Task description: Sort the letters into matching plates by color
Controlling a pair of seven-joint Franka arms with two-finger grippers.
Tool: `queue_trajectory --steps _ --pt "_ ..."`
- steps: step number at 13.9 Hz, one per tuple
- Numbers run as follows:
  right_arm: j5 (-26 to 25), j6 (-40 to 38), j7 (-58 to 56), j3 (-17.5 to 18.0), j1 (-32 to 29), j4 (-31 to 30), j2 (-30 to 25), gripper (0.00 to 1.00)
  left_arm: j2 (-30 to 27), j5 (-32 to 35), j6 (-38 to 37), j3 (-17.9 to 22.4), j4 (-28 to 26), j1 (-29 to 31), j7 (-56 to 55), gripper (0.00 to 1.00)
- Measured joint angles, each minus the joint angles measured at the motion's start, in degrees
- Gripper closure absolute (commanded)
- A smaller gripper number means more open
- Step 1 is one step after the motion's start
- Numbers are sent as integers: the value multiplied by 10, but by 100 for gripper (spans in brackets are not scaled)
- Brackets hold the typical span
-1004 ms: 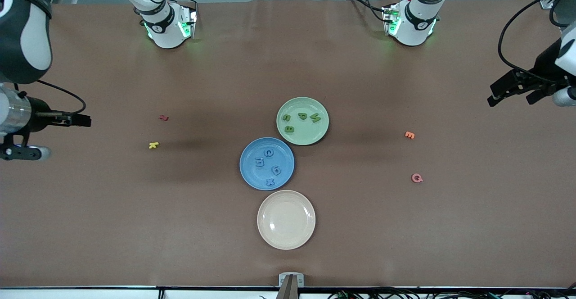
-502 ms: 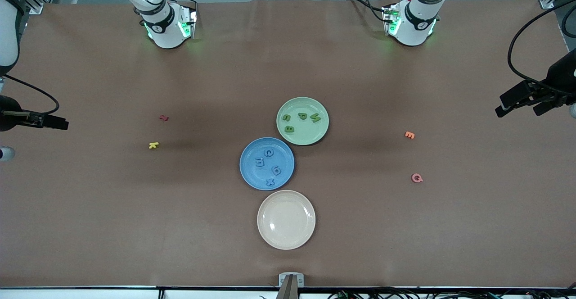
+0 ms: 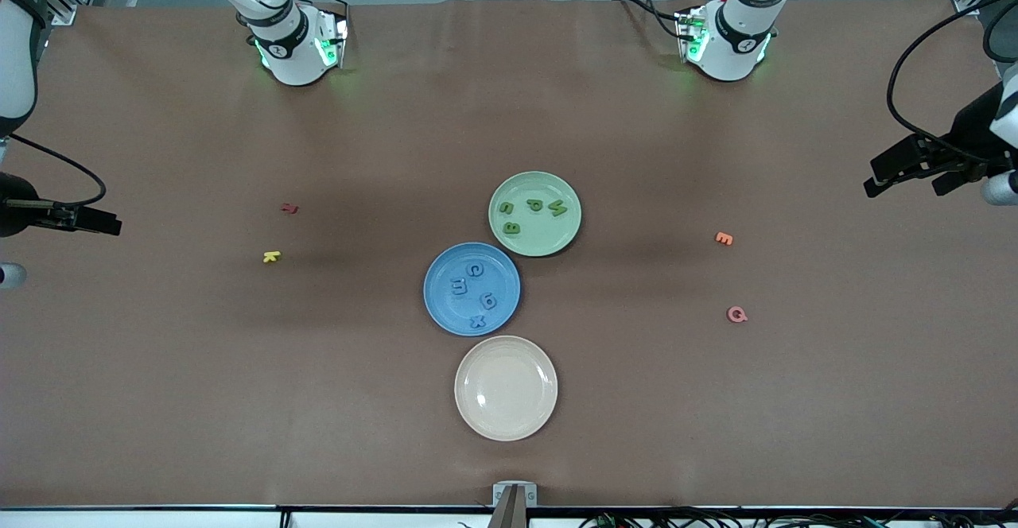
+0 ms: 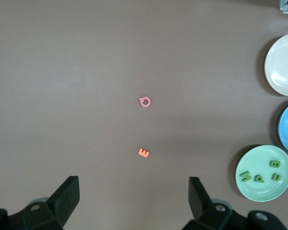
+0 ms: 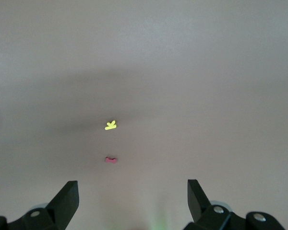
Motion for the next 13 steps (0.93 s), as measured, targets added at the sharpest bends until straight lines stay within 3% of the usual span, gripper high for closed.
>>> queue_trajectory --steps 4,10,12,13 --pt "13 -2 -16 0 -13 -3 -6 0 -16 4 0 1 -13 -11 0 0" --pt "16 3 -16 12 -13 -55 -81 0 -21 4 4 5 -22 -8 0 0" --pt "16 27 -16 13 -13 -97 -117 0 -21 4 6 31 -22 -36 0 0" --pt "16 38 -16 13 -13 -121 -136 0 -22 4 6 64 -22 -68 0 0"
